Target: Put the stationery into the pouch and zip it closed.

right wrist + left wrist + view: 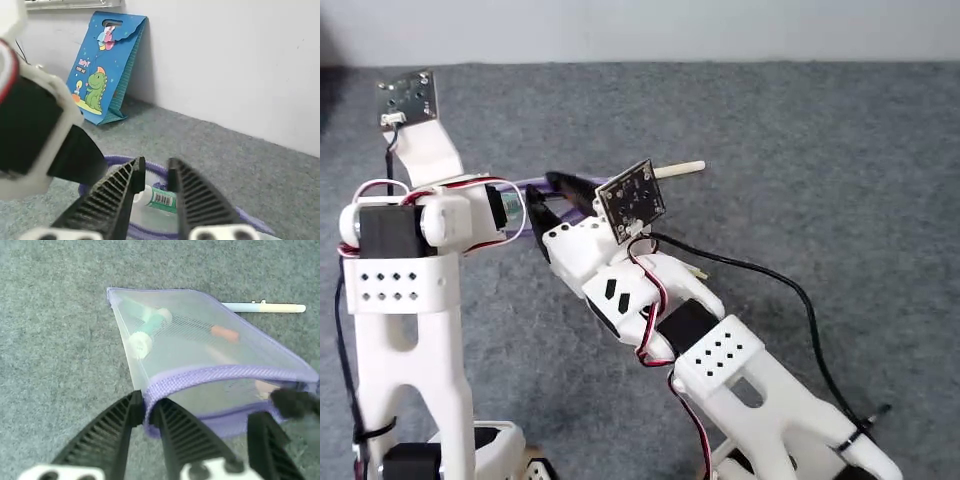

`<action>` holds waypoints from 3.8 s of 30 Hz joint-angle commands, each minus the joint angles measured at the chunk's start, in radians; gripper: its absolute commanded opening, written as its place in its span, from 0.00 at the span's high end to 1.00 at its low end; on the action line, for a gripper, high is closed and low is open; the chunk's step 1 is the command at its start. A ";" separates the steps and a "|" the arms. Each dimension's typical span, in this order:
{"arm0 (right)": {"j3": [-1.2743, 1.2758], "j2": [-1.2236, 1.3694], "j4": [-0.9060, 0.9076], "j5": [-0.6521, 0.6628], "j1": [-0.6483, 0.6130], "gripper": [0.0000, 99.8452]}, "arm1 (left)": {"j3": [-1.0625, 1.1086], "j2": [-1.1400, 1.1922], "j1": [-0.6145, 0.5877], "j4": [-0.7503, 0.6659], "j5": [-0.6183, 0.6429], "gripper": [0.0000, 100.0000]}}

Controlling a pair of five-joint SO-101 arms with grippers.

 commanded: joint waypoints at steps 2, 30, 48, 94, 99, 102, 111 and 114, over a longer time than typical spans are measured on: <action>-0.017 -0.079 0.027 0.028 0.033 0.96 | -0.007 -0.002 0.008 -0.026 -0.006 0.99; -0.816 0.605 1.107 0.252 0.360 0.99 | -0.088 -0.011 -0.219 0.115 -0.011 0.99; -1.339 1.216 1.317 0.382 0.282 0.75 | -0.107 -0.011 -0.213 0.115 -0.005 0.99; -1.889 1.063 1.745 0.276 0.375 0.99 | -0.105 -0.003 -0.212 0.100 -0.008 0.99; -1.580 0.705 1.741 0.155 0.271 0.99 | -0.105 -0.008 -0.212 0.100 -0.008 0.99; -1.452 0.521 1.736 0.052 0.168 0.99 | -0.105 -0.008 -0.212 0.100 -0.008 0.99; -1.054 0.163 1.323 -0.061 0.012 0.99 | -0.105 -0.008 -0.212 0.100 -0.006 0.99; -0.848 0.061 1.079 -0.078 -0.007 0.99 | -0.105 -0.008 -0.212 0.100 -0.005 0.99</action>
